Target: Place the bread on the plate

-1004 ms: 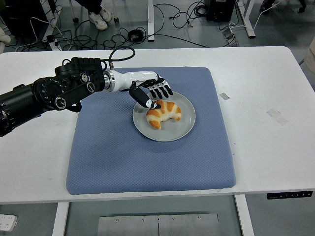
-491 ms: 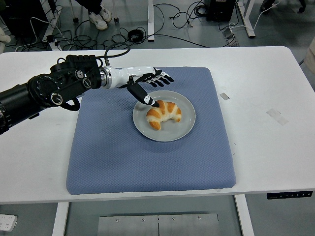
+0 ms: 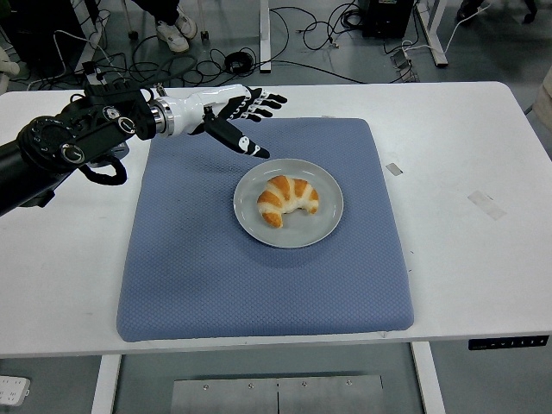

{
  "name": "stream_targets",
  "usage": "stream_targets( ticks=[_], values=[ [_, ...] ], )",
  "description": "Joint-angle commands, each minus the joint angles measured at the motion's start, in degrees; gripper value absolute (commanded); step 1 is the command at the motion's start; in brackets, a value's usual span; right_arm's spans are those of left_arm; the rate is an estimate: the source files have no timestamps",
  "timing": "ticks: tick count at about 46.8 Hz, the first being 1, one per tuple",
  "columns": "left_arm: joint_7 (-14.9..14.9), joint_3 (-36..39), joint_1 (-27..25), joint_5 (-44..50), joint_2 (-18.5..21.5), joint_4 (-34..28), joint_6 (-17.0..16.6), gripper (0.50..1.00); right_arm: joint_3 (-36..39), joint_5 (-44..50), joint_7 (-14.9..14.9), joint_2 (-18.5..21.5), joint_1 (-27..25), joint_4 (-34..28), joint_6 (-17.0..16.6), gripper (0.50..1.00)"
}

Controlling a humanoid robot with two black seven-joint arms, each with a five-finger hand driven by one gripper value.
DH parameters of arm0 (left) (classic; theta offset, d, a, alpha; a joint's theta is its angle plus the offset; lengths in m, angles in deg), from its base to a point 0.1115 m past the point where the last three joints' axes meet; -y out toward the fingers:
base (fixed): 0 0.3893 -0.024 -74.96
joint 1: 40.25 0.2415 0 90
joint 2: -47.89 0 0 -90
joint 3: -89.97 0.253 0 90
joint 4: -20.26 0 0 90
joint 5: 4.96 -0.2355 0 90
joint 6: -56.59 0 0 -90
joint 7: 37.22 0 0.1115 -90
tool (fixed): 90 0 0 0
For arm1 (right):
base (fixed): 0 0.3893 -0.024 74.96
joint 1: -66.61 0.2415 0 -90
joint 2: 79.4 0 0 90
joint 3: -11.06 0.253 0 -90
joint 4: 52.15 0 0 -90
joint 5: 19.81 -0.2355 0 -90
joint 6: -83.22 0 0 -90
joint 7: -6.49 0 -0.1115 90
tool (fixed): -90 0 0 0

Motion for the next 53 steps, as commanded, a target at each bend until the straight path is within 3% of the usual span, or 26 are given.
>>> stream_targets(
  ticks=[1, 12, 25, 53],
  values=[
    [0.0, -0.7, -0.1, 1.8, 0.6, 0.5, 0.0, 0.949, 0.0, 0.0, 0.0, 0.0, 0.1, 0.0, 0.0, 1.0],
    [-0.1, -6.0, -0.3, 3.1, 0.7, 4.4, 0.1, 0.952, 0.0, 0.0, 0.0, 0.0, 0.0, 0.0, 0.0, 1.0],
    [-0.1, -8.2, 0.5, 5.9, 1.9, 4.6, 0.0, 0.957, 0.0, 0.0, 0.0, 0.0, 0.0, 0.0, 0.0, 1.0],
    [-0.1, -8.8, 1.3, 7.7, 2.0, 5.9, 0.0, 0.961, 0.0, 0.0, 0.0, 0.0, -0.2, 0.0, 0.0, 1.0]
  ],
)
